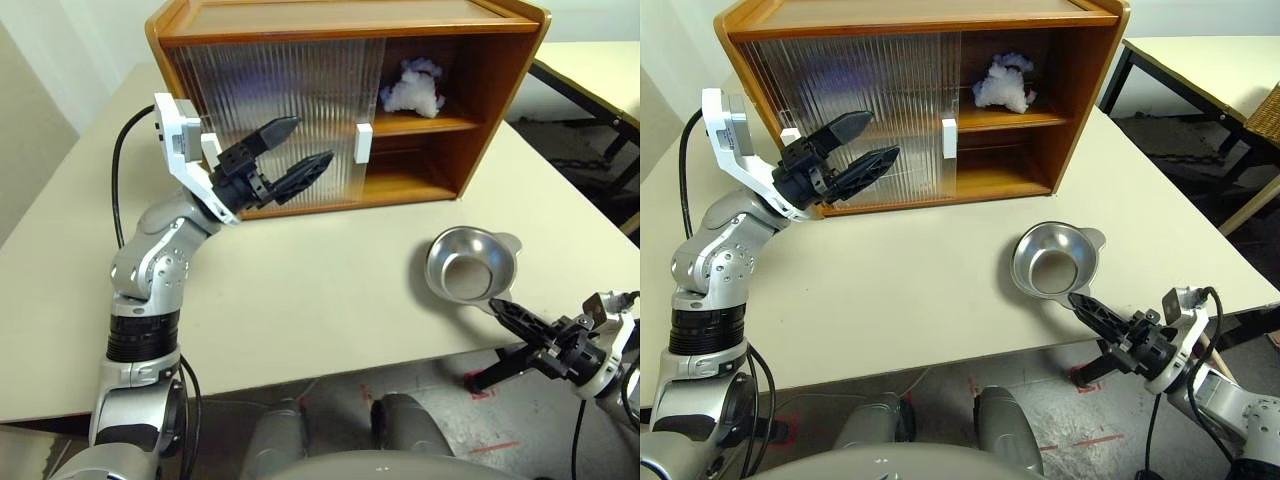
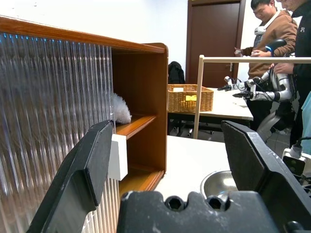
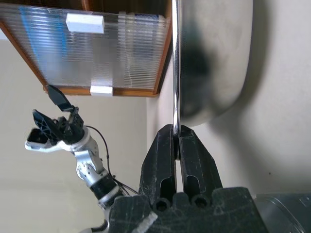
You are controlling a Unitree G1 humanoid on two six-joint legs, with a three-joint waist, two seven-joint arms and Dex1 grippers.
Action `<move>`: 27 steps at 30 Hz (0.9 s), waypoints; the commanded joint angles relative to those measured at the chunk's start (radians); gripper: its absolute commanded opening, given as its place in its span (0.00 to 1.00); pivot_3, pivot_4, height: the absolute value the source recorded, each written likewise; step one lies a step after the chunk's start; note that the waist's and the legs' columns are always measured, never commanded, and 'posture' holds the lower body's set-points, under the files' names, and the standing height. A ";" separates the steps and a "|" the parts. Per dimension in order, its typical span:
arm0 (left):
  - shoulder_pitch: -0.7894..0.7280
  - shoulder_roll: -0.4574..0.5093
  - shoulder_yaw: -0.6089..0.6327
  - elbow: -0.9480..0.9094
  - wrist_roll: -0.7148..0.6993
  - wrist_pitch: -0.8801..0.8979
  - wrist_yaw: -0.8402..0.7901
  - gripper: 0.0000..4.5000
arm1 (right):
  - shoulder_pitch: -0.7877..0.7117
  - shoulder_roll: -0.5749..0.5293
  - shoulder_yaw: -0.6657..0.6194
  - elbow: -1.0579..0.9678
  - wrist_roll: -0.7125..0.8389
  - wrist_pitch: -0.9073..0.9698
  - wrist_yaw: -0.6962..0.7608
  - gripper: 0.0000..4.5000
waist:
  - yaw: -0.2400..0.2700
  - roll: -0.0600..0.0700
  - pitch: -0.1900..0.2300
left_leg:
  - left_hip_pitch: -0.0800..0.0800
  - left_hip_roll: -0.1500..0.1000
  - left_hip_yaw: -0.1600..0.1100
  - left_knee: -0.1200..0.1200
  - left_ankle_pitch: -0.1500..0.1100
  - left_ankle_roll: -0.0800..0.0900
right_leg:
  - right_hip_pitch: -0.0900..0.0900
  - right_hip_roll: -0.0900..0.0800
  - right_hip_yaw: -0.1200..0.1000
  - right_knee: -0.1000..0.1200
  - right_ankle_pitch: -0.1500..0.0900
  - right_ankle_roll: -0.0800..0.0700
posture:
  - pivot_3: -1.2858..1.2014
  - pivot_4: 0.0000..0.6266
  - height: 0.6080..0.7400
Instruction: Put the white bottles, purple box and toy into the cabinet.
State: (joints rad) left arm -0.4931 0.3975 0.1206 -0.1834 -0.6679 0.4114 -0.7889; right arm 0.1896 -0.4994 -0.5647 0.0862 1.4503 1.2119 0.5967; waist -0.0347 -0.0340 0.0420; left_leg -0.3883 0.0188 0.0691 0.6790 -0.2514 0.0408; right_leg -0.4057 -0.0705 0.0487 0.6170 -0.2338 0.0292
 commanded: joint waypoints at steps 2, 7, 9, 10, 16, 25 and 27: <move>-0.012 0.005 0.000 0.003 -0.002 0.000 -0.003 1.00 | -0.059 0.028 -0.018 0.016 0.106 0.005 -0.069 0.01 | 0.000 0.000 0.000 | 0.000 0.000 0.000 0.000 0.000 0.000 | 0.000 0.000 0.000 0.000 0.000 0.000 | 0.53 0.00 1.00; -0.006 0.012 0.008 -0.004 -0.001 -0.001 0.000 1.00 | -0.172 0.079 0.008 0.061 0.162 -0.024 -0.144 0.01 | 0.001 0.000 0.000 | 0.000 0.000 0.000 0.000 0.000 0.000 | 0.000 0.000 0.000 0.000 0.002 0.003 | 0.53 0.00 1.00; -0.005 0.012 0.009 -0.007 -0.002 0.001 0.001 1.00 | -0.196 0.089 0.007 0.077 0.172 -0.026 -0.162 0.01 | 0.001 0.000 0.000 | -0.001 0.000 0.000 -0.001 0.000 0.000 | -0.001 0.000 0.000 0.000 0.003 0.005 | 0.53 0.00 1.00; -0.005 0.013 0.009 -0.007 -0.001 0.000 0.002 1.00 | -0.224 0.099 0.014 0.091 0.170 -0.032 -0.171 0.01 | 0.001 0.000 0.000 | -0.001 0.000 0.000 -0.001 0.000 0.001 | -0.001 0.000 0.000 0.000 0.003 0.005 | 0.53 0.00 1.00; -0.010 0.019 0.016 -0.011 0.000 0.005 0.006 1.00 | -0.363 0.162 0.019 0.198 0.140 -0.079 -0.204 0.01 | 0.001 0.000 0.000 | -0.001 0.000 0.000 -0.001 0.001 0.002 | -0.001 0.001 0.000 0.000 0.004 0.008 | 0.54 0.00 1.00; 0.008 0.032 0.028 -0.040 -0.006 0.012 0.023 1.00 | -0.546 0.193 0.038 0.400 -0.019 -0.172 -0.133 0.01 | 0.002 0.001 0.001 | -0.001 0.000 -0.001 -0.001 0.002 0.004 | -0.001 0.001 -0.001 0.000 0.005 0.009 | 0.55 0.00 1.00; 0.011 0.032 0.029 -0.046 -0.007 0.013 0.027 1.00 | -0.596 0.197 0.039 0.454 -0.058 -0.196 -0.107 0.01 | 0.001 0.001 0.001 | -0.001 0.000 -0.001 -0.001 0.002 0.004 | -0.001 0.001 -0.001 0.001 0.005 0.009 | 0.56 0.00 1.00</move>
State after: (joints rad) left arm -0.4917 0.4210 0.1484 -0.2033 -0.6677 0.4151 -0.7665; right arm -0.3806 -0.3079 -0.5251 0.5075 1.4235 1.0438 0.4605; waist -0.0333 -0.0332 0.0426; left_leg -0.3891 0.0192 0.0686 0.6776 -0.2491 0.0449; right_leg -0.4069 -0.0695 0.0480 0.6177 -0.2286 0.0380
